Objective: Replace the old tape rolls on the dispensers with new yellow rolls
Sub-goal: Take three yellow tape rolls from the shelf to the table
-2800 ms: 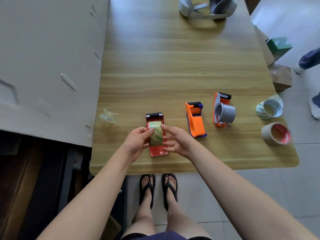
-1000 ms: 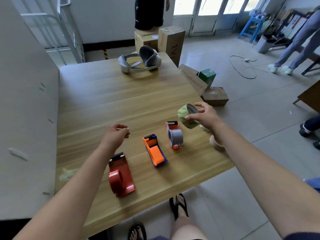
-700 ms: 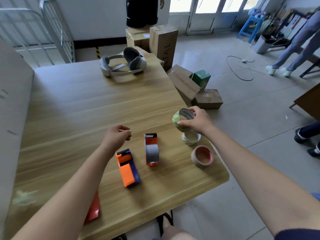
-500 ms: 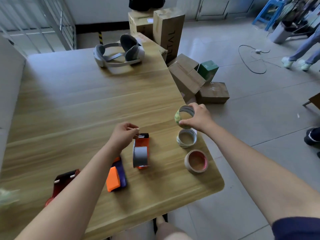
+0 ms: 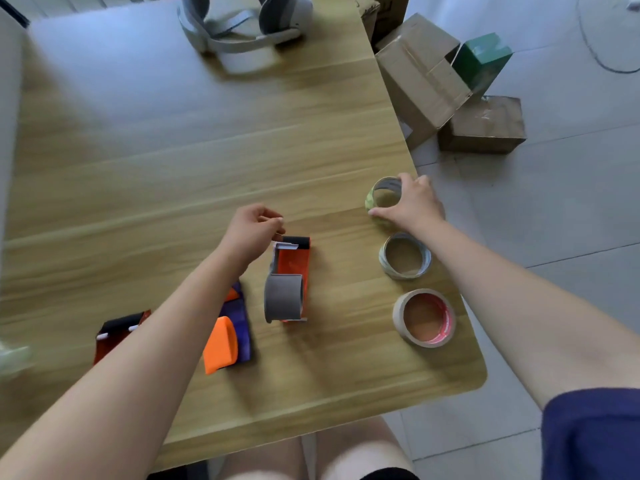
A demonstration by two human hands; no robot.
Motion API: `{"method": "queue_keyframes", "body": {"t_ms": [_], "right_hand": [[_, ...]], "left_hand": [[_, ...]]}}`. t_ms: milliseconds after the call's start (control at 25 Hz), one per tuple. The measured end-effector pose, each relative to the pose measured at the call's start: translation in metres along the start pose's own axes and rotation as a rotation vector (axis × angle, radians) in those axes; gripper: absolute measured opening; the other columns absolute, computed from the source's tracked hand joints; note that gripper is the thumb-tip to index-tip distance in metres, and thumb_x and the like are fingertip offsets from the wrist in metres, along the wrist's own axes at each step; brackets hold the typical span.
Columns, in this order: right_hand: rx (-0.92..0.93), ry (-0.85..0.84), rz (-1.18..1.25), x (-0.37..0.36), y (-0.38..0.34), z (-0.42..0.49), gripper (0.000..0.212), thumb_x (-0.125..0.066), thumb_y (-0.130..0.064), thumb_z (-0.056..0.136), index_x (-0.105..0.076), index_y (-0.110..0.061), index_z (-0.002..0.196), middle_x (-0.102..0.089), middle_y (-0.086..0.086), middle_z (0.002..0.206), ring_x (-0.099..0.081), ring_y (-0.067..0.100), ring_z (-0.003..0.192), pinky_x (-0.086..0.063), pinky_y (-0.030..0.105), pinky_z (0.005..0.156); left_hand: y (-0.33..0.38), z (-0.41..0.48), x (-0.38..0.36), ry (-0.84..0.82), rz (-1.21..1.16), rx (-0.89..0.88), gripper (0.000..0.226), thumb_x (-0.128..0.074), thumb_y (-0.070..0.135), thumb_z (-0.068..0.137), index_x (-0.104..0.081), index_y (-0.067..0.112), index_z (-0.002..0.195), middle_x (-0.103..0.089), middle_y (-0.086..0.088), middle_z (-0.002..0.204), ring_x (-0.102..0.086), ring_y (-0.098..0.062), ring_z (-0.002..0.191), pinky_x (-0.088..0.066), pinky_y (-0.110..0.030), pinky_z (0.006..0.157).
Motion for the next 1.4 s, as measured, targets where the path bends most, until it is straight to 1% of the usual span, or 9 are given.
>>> {"method": "queue_keyframes", "body": {"t_ms": [280,400,560,720,840,1080,1240,1320,1400], "right_hand": [[0.019,-0.077,-0.159,0.001,-0.009,-0.004,0.09,-0.068,-0.066,0.067,-0.037,-0.016,0.134,-0.036,0.017,0.136,-0.039,0.033,0.128,-0.043,0.043,0.093],[0.062,-0.081,-0.221,0.024,-0.03,-0.012,0.071,-0.059,-0.061,0.078,-0.045,-0.012,0.128,-0.041,0.017,0.136,-0.039,0.033,0.127,-0.043,0.043,0.094],[0.254,-0.18,-0.239,0.06,-0.085,-0.032,0.044,-0.057,-0.034,0.083,-0.053,-0.01,0.12,-0.057,0.012,0.126,-0.054,0.032,0.113,-0.048,0.038,0.089],[0.592,-0.228,-0.247,0.105,-0.168,-0.08,0.054,-0.061,-0.036,0.087,-0.048,-0.01,0.133,-0.053,0.012,0.135,-0.05,0.029,0.122,-0.044,0.037,0.097],[0.793,-0.268,-0.309,0.125,-0.227,-0.131,0.049,-0.062,-0.036,0.088,-0.055,-0.01,0.128,-0.059,0.012,0.126,-0.055,0.027,0.113,-0.044,0.032,0.089],[1.074,-0.281,-0.45,0.13,-0.336,-0.262,0.046,-0.062,-0.036,0.087,-0.061,-0.003,0.119,-0.067,0.013,0.109,-0.062,0.028,0.101,-0.046,0.032,0.083],[1.2,-0.235,-0.508,0.132,-0.402,-0.371,0.047,-0.062,-0.033,0.088,-0.058,0.0,0.12,-0.052,0.002,0.062,-0.054,0.016,0.056,-0.045,0.027,0.061],[1.301,-0.2,-0.512,0.133,-0.43,-0.437,0.047,-0.062,-0.033,0.088,-0.058,0.0,0.121,-0.051,0.002,0.065,-0.057,0.018,0.062,-0.048,0.029,0.063],[1.387,-0.207,-0.575,0.132,-0.451,-0.503,0.049,-0.061,-0.038,0.089,-0.056,-0.003,0.124,-0.058,0.006,0.084,-0.063,0.024,0.081,-0.052,0.035,0.078]], "left_hand": [[-0.016,-0.013,0.006,-0.009,0.013,0.08,0.011,-0.051,0.01,0.092,-0.059,0.012,0.085,-0.064,-0.002,0.074,-0.06,-0.013,0.065,-0.043,-0.021,0.057],[-0.005,-0.031,0.026,-0.016,0.051,0.048,0.008,-0.052,0.011,0.092,-0.059,0.01,0.092,-0.062,-0.004,0.075,-0.058,-0.013,0.063,-0.042,-0.022,0.057],[0.007,-0.054,0.076,0.004,0.237,0.009,0.01,-0.053,0.014,0.091,-0.059,0.012,0.084,-0.061,-0.008,0.078,-0.056,-0.016,0.065,-0.042,-0.025,0.059],[0.024,-0.09,0.149,0.131,0.521,-0.052,0.022,-0.054,0.022,0.091,-0.062,0.006,0.104,-0.064,-0.013,0.098,-0.06,-0.027,0.086,-0.046,-0.031,0.077],[0.035,-0.131,0.2,0.255,0.685,-0.057,0.028,-0.053,0.026,0.09,-0.06,0.008,0.111,-0.061,-0.012,0.112,-0.057,-0.03,0.103,-0.046,-0.033,0.087],[-0.004,-0.265,0.293,0.373,0.778,0.077,0.03,-0.052,0.027,0.092,-0.058,0.006,0.113,-0.06,-0.012,0.109,-0.056,-0.027,0.101,-0.041,-0.029,0.08],[-0.033,-0.39,0.355,0.5,0.811,0.192,0.032,-0.054,0.029,0.09,-0.06,0.008,0.113,-0.061,-0.009,0.118,-0.057,-0.025,0.105,-0.043,-0.029,0.086],[-0.038,-0.461,0.38,0.602,0.786,0.191,0.03,-0.054,0.03,0.09,-0.061,0.008,0.109,-0.062,-0.009,0.114,-0.058,-0.026,0.104,-0.044,-0.031,0.085],[-0.043,-0.529,0.398,0.69,0.758,0.197,0.029,-0.054,0.034,0.09,-0.063,0.01,0.104,-0.065,-0.009,0.106,-0.062,-0.026,0.096,-0.048,-0.036,0.082]]}}
Point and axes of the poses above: each hand's wrist, its own z-axis towards the middle knuckle, its own x-axis out of the back of the hand, y = z × x, the point moved 2 cm from there along z, towards the middle knuckle
